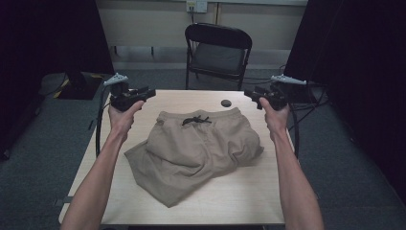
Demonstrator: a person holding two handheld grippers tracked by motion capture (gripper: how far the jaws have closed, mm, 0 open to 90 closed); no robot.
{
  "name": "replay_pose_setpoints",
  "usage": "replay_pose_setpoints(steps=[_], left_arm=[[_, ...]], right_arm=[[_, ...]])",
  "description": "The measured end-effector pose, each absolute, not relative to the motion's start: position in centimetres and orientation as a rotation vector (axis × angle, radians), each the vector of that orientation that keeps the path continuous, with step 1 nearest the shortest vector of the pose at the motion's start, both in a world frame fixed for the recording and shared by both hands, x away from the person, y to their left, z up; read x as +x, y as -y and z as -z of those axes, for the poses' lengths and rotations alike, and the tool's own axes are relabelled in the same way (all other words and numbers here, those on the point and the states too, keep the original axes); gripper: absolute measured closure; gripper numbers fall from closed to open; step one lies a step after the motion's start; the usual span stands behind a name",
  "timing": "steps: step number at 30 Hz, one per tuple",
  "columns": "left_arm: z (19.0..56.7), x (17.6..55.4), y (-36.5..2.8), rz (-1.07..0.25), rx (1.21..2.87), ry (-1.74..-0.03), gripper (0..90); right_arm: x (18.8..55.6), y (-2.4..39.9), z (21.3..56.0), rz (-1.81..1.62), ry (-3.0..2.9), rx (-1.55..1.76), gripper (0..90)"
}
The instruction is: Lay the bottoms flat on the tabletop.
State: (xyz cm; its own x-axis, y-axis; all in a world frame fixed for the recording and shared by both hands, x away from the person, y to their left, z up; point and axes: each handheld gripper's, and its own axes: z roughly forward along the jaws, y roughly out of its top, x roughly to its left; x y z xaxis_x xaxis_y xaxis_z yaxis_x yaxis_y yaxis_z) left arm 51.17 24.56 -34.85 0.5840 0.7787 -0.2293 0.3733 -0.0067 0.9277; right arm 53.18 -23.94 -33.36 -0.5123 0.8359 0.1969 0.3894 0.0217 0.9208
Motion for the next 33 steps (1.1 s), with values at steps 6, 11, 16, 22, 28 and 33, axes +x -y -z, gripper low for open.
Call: replay_pose_setpoints(steps=[6,11,16,22,28,33], left_arm=[[37.0,49.0,-24.2,-0.364,1.663,-0.946,68.6],[38.9,46.5,-24.4,-0.32,1.718,-0.895,80.4],[41.3,43.6,-25.0,-0.278,1.75,-0.906,75.5],[43.3,41.2,-24.9,-0.223,1.795,-0.899,65.2],[46.0,39.3,-25.3,-0.192,1.851,-0.946,51.0],[47.5,39.3,-25.7,-0.191,1.881,-0.991,38.8]], right_arm=[[50.1,22.6,35.7,-1.495,-1.994,1.195,43.8],[47.6,21.1,37.4,-1.498,-2.051,1.155,46.7],[45.2,19.1,39.2,-1.524,-2.113,1.113,53.2],[43.5,16.4,41.4,-1.506,-2.226,1.064,51.6],[43.0,13.7,43.3,-1.469,-2.335,1.019,38.6],[43.1,10.6,45.2,-1.424,-2.424,0.984,30.2]])
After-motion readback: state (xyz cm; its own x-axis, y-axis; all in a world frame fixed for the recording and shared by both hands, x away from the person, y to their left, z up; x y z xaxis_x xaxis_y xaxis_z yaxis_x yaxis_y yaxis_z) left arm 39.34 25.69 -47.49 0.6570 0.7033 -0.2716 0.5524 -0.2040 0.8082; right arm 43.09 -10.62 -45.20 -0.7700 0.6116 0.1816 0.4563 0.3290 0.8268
